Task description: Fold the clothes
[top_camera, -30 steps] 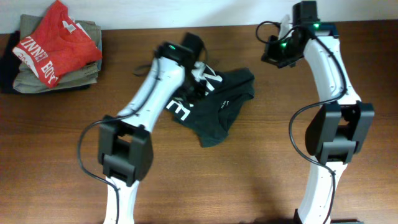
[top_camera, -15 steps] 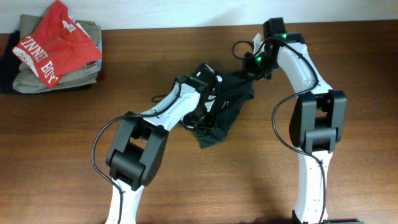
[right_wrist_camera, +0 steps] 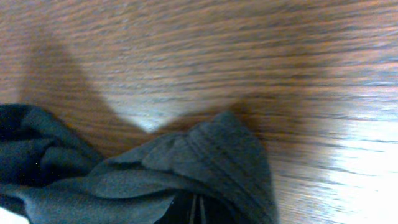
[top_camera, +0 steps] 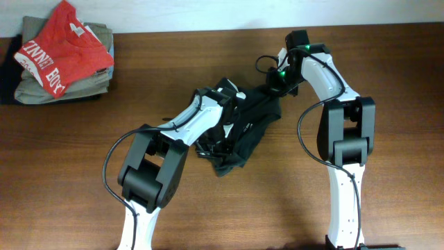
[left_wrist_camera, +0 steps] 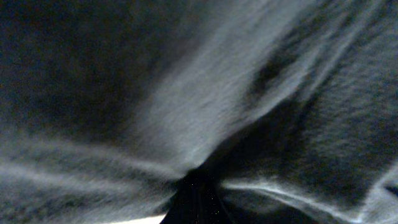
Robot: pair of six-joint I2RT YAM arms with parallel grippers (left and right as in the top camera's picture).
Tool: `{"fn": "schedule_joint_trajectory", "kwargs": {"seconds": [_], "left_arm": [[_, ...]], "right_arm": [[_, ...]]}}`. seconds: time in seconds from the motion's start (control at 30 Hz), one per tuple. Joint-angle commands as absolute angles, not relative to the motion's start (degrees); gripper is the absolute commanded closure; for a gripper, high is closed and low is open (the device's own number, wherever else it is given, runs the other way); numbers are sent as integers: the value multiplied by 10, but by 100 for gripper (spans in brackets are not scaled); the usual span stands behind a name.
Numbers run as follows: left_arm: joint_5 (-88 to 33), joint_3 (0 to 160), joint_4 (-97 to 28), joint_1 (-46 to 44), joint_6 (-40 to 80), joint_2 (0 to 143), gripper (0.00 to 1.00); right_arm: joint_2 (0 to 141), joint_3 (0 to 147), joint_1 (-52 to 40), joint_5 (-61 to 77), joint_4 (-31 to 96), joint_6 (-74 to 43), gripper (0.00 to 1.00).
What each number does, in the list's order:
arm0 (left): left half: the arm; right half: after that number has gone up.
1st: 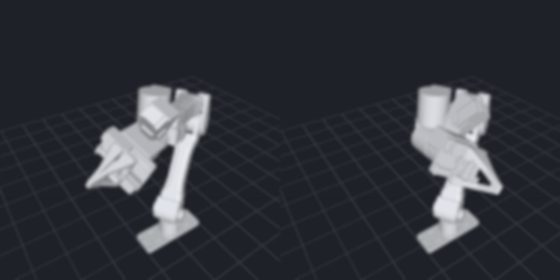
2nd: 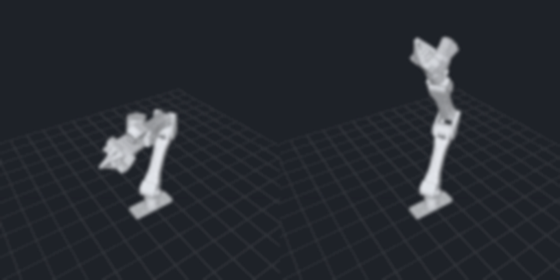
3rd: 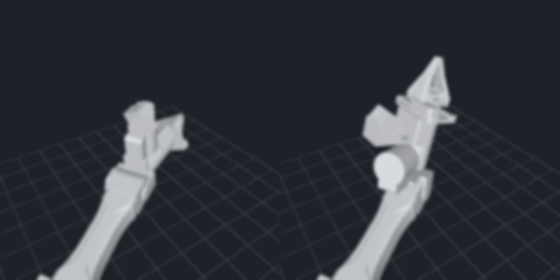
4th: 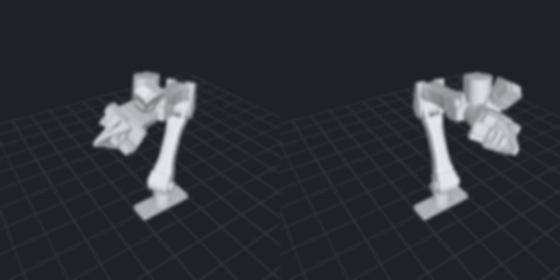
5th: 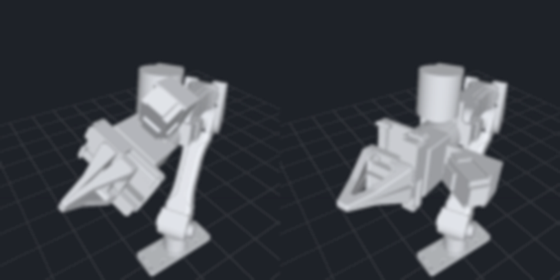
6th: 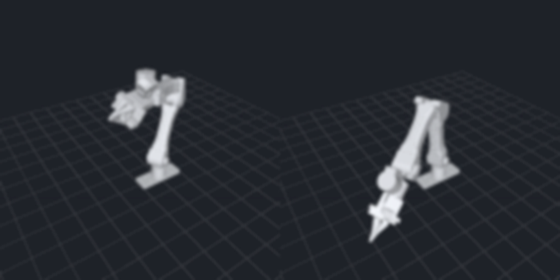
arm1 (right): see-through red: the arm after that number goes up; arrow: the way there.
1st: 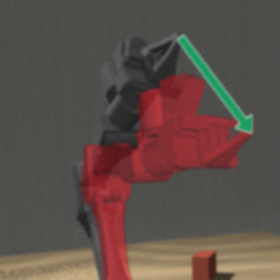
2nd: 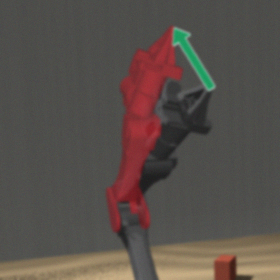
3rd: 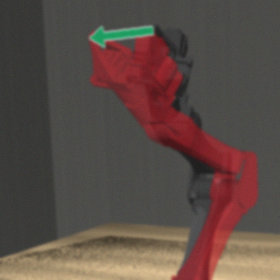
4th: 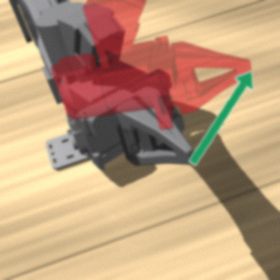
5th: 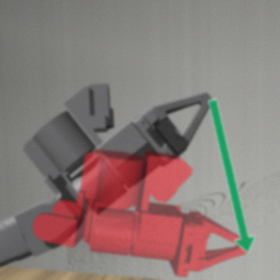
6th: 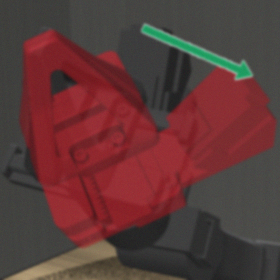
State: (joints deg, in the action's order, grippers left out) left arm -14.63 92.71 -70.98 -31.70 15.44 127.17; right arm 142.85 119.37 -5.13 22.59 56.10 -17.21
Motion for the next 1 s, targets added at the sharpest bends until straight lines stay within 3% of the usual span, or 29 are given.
{"fn": "schedule_joint_trajectory", "kwargs": {"seconds": [0.0,0.2,0.23,0.3,0.37,0.47,0.5,0.53,0.6,0.77,0.97], "left_arm": [[-62,918,-723,-316,145,1242,99],[-46,918,-689,-316,145,1147,99],[-46,918,-679,-316,145,1131,99],[-46,918,-668,-316,145,1107,85],[-30,918,-659,-316,145,1091,60],[17,919,-636,-311,145,1084,40],[26,919,-619,-304,144,1084,25],[26,919,-603,-296,140,1084,20],[2,920,-571,-270,108,1084,1],[-161,920,-485,-162,-12,1085,1],[-237,920,-393,-108,-41,1101,1]], "right_arm": [[1446,1198,-41,126,564,-183,96],[1417,1269,-36,163,593,-168,95],[1409,1288,-36,163,605,-168,83],[1399,1327,-36,163,632,-167,62],[1395,1379,-33,163,671,-164,37],[1394,1459,-27,162,735,-163,25],[1394,1488,-22,161,758,-163,16],[1394,1510,-17,160,776,-161,4],[1394,1554,3,158,806,-161,1],[1394,1585,84,95,824,-161,1],[1394,1581,156,92,825,-161,1]]}}
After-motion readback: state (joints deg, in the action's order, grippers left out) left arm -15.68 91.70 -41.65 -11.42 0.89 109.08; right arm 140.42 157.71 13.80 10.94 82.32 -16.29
